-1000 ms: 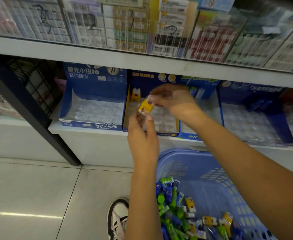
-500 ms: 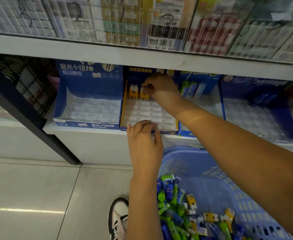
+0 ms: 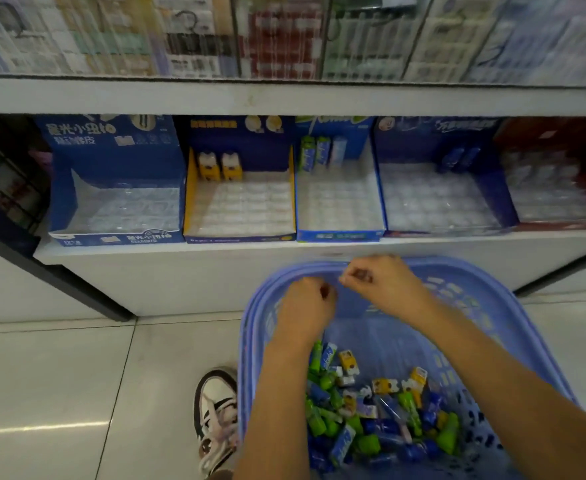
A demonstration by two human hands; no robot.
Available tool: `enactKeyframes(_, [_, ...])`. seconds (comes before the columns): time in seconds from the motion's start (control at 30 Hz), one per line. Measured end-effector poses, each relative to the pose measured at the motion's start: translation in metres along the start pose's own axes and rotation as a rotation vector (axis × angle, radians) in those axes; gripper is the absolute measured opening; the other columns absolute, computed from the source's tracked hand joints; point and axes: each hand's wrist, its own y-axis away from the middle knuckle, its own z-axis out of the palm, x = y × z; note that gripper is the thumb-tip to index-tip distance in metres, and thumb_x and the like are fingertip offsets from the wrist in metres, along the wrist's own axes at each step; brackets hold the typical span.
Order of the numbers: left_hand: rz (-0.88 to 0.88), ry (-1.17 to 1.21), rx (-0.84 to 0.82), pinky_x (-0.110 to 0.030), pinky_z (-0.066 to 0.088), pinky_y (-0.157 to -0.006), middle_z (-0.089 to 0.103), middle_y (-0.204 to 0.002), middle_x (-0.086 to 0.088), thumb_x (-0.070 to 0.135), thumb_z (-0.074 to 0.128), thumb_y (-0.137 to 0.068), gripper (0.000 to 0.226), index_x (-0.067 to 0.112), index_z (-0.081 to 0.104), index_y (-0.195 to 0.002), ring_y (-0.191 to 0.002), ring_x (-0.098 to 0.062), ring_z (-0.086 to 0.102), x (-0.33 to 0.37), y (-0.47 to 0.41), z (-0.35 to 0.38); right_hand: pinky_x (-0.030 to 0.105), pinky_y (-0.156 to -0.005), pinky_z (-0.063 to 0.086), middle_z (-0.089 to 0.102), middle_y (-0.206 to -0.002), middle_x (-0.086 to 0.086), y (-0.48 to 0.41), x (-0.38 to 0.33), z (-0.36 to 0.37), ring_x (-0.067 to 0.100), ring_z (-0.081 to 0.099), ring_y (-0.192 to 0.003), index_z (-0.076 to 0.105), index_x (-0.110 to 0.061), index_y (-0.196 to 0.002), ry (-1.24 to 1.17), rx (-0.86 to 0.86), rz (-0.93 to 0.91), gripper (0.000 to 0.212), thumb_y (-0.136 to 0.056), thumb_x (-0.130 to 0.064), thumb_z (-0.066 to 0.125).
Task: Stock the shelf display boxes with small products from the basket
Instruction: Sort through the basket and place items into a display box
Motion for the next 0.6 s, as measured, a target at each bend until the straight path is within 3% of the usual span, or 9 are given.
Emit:
enactKeyframes(0.07, [-0.069,-0.127,-0.221,-0.042,0.047,-0.068,0.058,-0.072,-0.020,0.011,0.047,-0.091,0.023,0.001,0.063,-0.078,-0.065,-0.031,0.053,-0.015,-0.001,0.037,0.016,-0.069,0.042,0.072,-0.083,0.003,0.017,0.041,0.010,0.013,0.064,-0.075,0.071,-0.013,-0.083,-0.007,-0.055,0.066,0.007,-0.086,-0.018,0.066])
enactKeyframes(0.13, [-0.083,-0.170,-0.377,-0.041,0.050,-0.084,0.066,-0.099,-0.019,0.007,0.047,-0.092,0.023,0.002,0.067,-0.103,-0.089,-0.031,0.062,-0.031,-0.002,0.070,0.023,-0.076,0.049,0.073,-0.090,0.003,0.022,0.079,0.023,0.015,0.067,-0.084,0.071,-0.015,-0.087,0.030,-0.170,0.150,0.006,-0.085,-0.017,0.066])
enactKeyframes(0.2, [-0.085,-0.199,-0.490,-0.037,0.048,-0.093,0.058,-0.129,-0.015,0.002,0.046,-0.093,0.035,0.009,0.059,-0.125,-0.114,-0.030,0.057,-0.042,-0.005,0.097,0.030,-0.088,0.050,0.070,-0.106,0.006,0.023,0.114,0.042,0.022,0.064,-0.100,0.070,-0.013,-0.102,0.123,-0.322,0.301,0.018,-0.086,-0.018,0.065])
enactKeyframes(0.27, [-0.054,-0.296,-0.547,-0.037,0.047,-0.094,0.051,-0.139,-0.012,-0.001,0.044,-0.092,0.045,0.016,0.053,-0.133,-0.119,-0.031,0.054,-0.050,-0.012,0.117,0.029,-0.093,0.046,0.064,-0.118,0.009,0.029,0.140,0.066,0.025,0.059,-0.111,0.064,-0.012,-0.116,0.192,-0.472,0.404,0.031,-0.085,-0.018,0.063])
enactKeyframes(0.37, [0.012,-0.438,-0.600,-0.041,0.048,-0.092,0.049,-0.138,-0.014,-0.005,0.044,-0.089,0.052,0.017,0.052,-0.135,-0.115,-0.036,0.054,-0.062,-0.021,0.137,0.030,-0.092,0.045,0.061,-0.121,0.011,0.041,0.160,0.095,0.026,0.058,-0.113,0.061,-0.010,-0.118,0.169,-0.595,0.426,0.034,-0.084,-0.017,0.061])
enactKeyframes(0.5, [0.035,-0.589,-0.629,-0.042,0.045,-0.086,0.050,-0.125,-0.021,0.001,0.047,-0.089,0.030,0.005,0.059,-0.116,-0.106,-0.038,0.053,-0.073,-0.027,0.151,0.032,-0.092,0.046,0.061,-0.119,0.013,0.048,0.168,0.116,0.030,0.058,-0.112,0.060,-0.010,-0.117,0.198,-0.643,0.378,0.039,-0.080,-0.019,0.069])
enactKeyframes(0.6, [0.033,-0.679,-0.652,-0.042,0.044,-0.095,0.047,-0.126,-0.020,0.014,0.057,-0.087,0.025,0.006,0.062,-0.110,-0.112,-0.036,0.050,-0.076,-0.034,0.158,0.037,-0.095,0.046,0.060,-0.120,0.017,0.042,0.170,0.125,0.033,0.057,-0.111,0.061,-0.006,-0.116,0.281,-0.747,0.366,0.040,-0.082,-0.027,0.069])
